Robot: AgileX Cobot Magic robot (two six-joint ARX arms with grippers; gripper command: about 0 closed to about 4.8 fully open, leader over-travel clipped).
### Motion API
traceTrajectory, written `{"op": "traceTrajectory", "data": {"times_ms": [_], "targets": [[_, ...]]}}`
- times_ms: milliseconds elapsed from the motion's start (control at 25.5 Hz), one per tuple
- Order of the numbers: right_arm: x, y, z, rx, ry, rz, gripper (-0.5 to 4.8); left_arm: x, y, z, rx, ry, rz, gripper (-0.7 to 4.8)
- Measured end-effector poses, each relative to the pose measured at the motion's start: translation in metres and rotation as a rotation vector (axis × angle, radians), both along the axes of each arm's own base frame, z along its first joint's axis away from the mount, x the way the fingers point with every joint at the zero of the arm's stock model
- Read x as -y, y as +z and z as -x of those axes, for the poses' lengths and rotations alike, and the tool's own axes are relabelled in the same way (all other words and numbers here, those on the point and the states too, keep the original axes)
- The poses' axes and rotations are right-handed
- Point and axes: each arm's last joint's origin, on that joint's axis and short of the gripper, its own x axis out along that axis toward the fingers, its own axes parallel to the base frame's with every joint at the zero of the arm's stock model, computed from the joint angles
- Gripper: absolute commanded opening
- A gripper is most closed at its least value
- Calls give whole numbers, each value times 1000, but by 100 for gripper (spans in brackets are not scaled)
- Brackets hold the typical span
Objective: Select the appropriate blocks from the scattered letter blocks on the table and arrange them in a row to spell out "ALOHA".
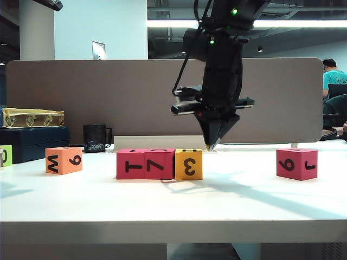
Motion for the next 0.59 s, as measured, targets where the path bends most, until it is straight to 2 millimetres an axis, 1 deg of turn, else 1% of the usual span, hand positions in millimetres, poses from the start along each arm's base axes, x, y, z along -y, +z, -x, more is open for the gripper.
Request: {"op": "traceTrajectory", "data": {"times_ms": [118,471,589], "targets": [[-1,-5,-1,-24,9,-18,-6,0,0,0,0,0,0,-6],[-5,-4,-1,-51,48,-103,-6,0,0,0,0,0,0,-6],[-5,-4,-1,-52,50,-106,-6,0,0,0,0,0,0,-6]]}}
